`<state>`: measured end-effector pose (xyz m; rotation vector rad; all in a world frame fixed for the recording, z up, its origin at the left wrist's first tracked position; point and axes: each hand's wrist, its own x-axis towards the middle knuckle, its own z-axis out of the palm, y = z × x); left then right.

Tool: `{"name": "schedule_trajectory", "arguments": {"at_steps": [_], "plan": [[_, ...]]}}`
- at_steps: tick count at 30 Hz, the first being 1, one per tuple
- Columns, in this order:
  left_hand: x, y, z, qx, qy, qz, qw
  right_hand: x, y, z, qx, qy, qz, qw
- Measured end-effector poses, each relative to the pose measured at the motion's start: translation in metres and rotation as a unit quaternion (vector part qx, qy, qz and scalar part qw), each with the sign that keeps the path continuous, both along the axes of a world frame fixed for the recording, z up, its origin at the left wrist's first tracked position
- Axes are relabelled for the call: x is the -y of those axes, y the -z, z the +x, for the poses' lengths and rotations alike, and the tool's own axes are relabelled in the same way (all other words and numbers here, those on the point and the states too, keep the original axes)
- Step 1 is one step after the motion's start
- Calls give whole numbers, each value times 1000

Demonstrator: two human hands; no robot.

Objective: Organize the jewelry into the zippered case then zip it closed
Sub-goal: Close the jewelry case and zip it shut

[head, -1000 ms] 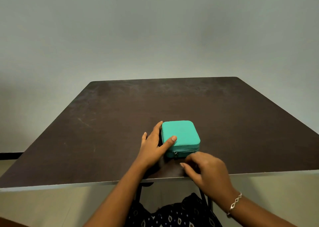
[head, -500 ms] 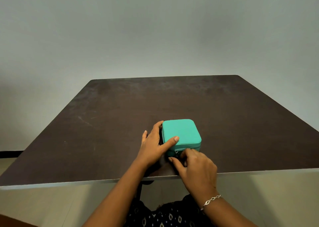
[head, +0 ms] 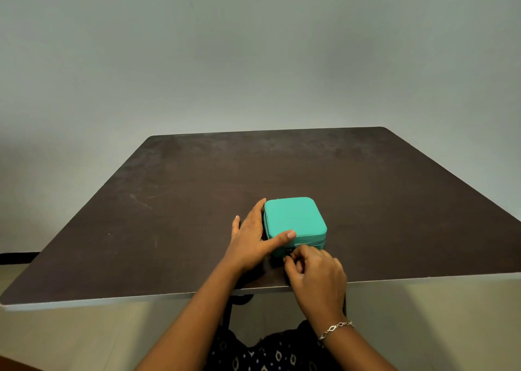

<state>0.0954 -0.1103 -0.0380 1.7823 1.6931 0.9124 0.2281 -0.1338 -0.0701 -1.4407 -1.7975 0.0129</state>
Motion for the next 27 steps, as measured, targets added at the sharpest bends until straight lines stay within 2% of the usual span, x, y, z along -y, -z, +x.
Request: {"name": "schedule_trajectory", "arguments": {"at_steps": [5, 10, 19, 27], "plan": [[1, 0, -1, 17, 0, -1, 1000, 4, -1, 6, -61, -43, -19, 997], [5, -7, 2, 37, -19, -12, 999, 3, -3, 20, -79, -47, -28, 995], [5, -5, 0, 56, -32, -42, 997, -6, -7, 50, -57, 43, -45, 996], [4, -6, 0, 63, -25, -47, 997, -17, -13, 61, -62, 84, -71, 992]]}}
